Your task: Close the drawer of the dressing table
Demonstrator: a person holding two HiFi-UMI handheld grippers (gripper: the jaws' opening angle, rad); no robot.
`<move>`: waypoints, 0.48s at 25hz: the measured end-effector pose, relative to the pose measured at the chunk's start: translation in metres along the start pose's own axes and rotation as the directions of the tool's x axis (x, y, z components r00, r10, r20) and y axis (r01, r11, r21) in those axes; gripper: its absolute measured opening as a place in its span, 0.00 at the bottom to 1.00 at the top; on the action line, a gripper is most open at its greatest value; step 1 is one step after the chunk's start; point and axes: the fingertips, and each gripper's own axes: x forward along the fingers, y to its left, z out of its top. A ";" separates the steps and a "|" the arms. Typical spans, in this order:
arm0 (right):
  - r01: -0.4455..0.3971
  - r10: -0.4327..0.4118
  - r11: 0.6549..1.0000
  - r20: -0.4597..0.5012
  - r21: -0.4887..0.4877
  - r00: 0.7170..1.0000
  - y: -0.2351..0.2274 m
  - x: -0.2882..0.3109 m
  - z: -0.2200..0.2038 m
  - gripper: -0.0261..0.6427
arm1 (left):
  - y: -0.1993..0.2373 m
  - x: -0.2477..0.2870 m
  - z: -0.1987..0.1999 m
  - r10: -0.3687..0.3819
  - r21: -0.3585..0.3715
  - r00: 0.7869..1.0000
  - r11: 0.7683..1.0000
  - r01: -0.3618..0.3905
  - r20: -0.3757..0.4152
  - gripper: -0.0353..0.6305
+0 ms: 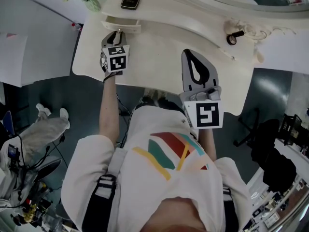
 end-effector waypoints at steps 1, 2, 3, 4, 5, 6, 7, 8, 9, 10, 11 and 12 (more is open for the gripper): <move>0.000 0.000 1.000 0.000 0.001 1.000 0.000 0.000 0.000 0.04 | 0.000 0.001 0.001 0.000 0.001 1.000 1.000 0.000 0.001 0.19; 0.002 -0.002 1.000 -0.001 0.002 1.000 -0.001 0.000 0.000 0.04 | 0.001 0.002 0.003 0.000 0.003 1.000 1.000 0.000 0.001 0.19; 0.003 -0.003 1.000 -0.003 0.004 1.000 -0.001 0.000 -0.001 0.04 | 0.001 0.003 0.003 0.000 0.005 1.000 1.000 0.000 0.001 0.19; 0.005 -0.005 1.000 -0.005 0.005 1.000 -0.001 0.000 -0.001 0.04 | 0.001 0.003 0.004 0.000 0.006 1.000 1.000 0.000 0.001 0.19; 0.007 -0.007 1.000 -0.007 0.006 1.000 -0.002 0.000 -0.002 0.04 | 0.002 0.004 0.004 0.001 0.008 1.000 1.000 -0.001 0.001 0.19; 0.009 -0.009 1.000 -0.008 0.007 1.000 -0.003 0.000 -0.002 0.04 | 0.002 0.005 0.005 0.001 0.008 1.000 1.000 -0.001 0.001 0.19; 0.012 -0.012 1.000 -0.008 0.007 1.000 -0.005 0.000 -0.002 0.04 | 0.001 0.006 0.005 0.001 0.009 1.000 1.000 -0.001 0.000 0.19; 0.014 -0.014 1.000 -0.007 0.006 1.000 -0.006 0.000 -0.003 0.04 | 0.001 0.007 0.006 0.000 0.009 1.000 1.000 0.000 -0.001 0.19; 0.016 -0.016 1.000 -0.006 0.006 1.000 -0.007 0.000 -0.003 0.04 | 0.000 0.008 0.006 0.000 0.009 1.000 1.000 0.000 -0.002 0.19; 0.018 -0.018 1.000 -0.006 0.006 1.000 -0.008 0.000 -0.003 0.04 | 0.000 0.010 0.006 -0.001 0.009 1.000 1.000 0.001 -0.003 0.19; 0.019 -0.019 1.000 -0.007 0.005 1.000 -0.009 0.000 -0.004 0.04 | 0.000 0.011 0.007 -0.001 0.008 1.000 1.000 0.001 -0.003 0.19; 0.021 -0.021 1.000 -0.008 0.005 1.000 -0.010 0.001 -0.004 0.04 | 0.000 0.012 0.008 -0.002 0.008 1.000 1.000 0.002 -0.003 0.19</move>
